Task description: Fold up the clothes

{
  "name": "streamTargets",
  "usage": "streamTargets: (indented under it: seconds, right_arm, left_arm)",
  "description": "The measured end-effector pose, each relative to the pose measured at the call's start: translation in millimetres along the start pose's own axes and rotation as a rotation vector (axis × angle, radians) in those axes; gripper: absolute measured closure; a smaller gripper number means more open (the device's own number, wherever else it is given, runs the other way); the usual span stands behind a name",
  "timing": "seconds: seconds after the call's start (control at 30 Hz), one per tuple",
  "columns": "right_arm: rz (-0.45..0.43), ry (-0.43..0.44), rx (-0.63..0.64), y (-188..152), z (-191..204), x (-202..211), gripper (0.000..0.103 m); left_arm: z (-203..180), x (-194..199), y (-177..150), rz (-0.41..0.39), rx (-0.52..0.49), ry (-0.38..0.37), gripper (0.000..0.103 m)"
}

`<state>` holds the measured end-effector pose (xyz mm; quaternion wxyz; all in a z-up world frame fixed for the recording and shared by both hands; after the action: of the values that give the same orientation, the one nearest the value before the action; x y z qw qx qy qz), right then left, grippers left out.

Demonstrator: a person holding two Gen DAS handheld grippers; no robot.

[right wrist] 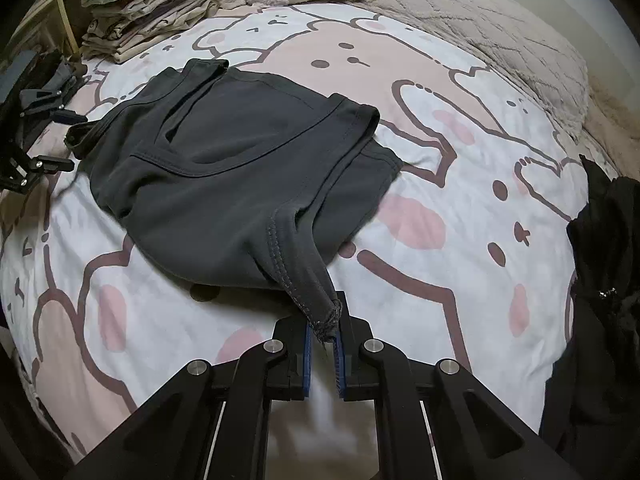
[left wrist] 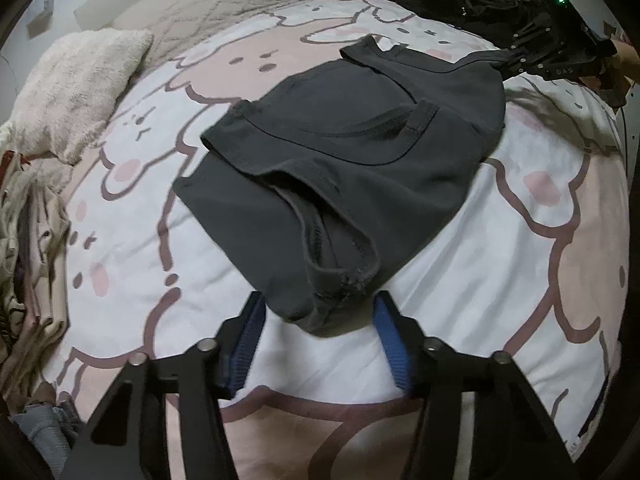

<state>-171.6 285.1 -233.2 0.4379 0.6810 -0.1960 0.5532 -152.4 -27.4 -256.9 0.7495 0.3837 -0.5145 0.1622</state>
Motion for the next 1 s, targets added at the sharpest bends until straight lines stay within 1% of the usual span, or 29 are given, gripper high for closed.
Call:
streamTargets:
  seconds: [0.03, 0.1, 0.17, 0.23, 0.27, 0.37, 0.43, 0.57, 0.77, 0.9, 1.0]
  right_arm:
    - [0.003, 0.002, 0.004, -0.1, 1.0, -1.1, 0.094]
    - [0.012, 0.006, 0.011, -2.0, 2.5, -3.7, 0.094]
    - [0.021, 0.01, 0.017, -4.2, 3.5, -6.4, 0.094]
    - [0.035, 0.013, 0.013, -6.5, 3.1, -9.7, 0.094]
    - [0.043, 0.014, 0.007, -7.8, 2.3, -11.7, 0.094]
    - [0.071, 0.015, -0.017, -11.3, -0.9, -19.0, 0.094]
    - [0.072, 0.01, -0.014, -11.6, -1.8, -20.4, 0.094]
    - [0.046, -0.034, 0.034, -8.7, -2.4, -12.1, 0.094]
    - [0.046, -0.088, 0.008, -13.5, -19.7, -4.8, 0.094]
    - [0.047, -0.123, -0.01, -16.9, -31.4, 0.2, 0.094]
    - [0.056, -0.144, -0.014, -21.2, -37.9, 0.2, 0.094]
  left_arm:
    - [-1.1, -1.7, -0.7, 0.008, 0.0, -0.008, 0.065]
    - [-3.4, -5.0, -2.1, 0.025, 0.001, -0.025, 0.071]
    - [-3.7, -6.7, -3.1, 0.036, 0.002, -0.023, 0.078]
    - [-2.1, -8.0, -4.5, 0.049, 0.005, -0.013, 0.091]
    - [-1.5, -8.3, -5.1, 0.055, 0.009, -0.015, 0.093]
    - [1.0, -6.2, -6.1, 0.057, 0.018, -0.014, 0.095]
    - [3.5, -3.6, -6.6, 0.054, 0.022, -0.008, 0.095]
    - [12.7, 5.8, -9.1, 0.048, 0.045, -0.003, 0.095]
    - [31.5, 15.0, -23.2, 0.057, 0.113, -0.01, 0.095]
    - [40.5, 14.2, -29.8, 0.075, 0.172, -0.034, 0.095]
    - [40.5, 10.0, -33.9, 0.101, 0.203, -0.069, 0.094]
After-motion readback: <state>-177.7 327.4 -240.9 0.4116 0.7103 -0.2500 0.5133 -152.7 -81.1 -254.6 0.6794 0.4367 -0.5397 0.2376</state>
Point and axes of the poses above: each gripper's, at about its wrist camera, not at the fingertips, and x roughly against the way its jaws point, z to its left, y to its top, the point moved 8 cm from there along -x, roughly the way its jaws point, and after that the axes turned 4 degrees about y, right-handed, at the moved point
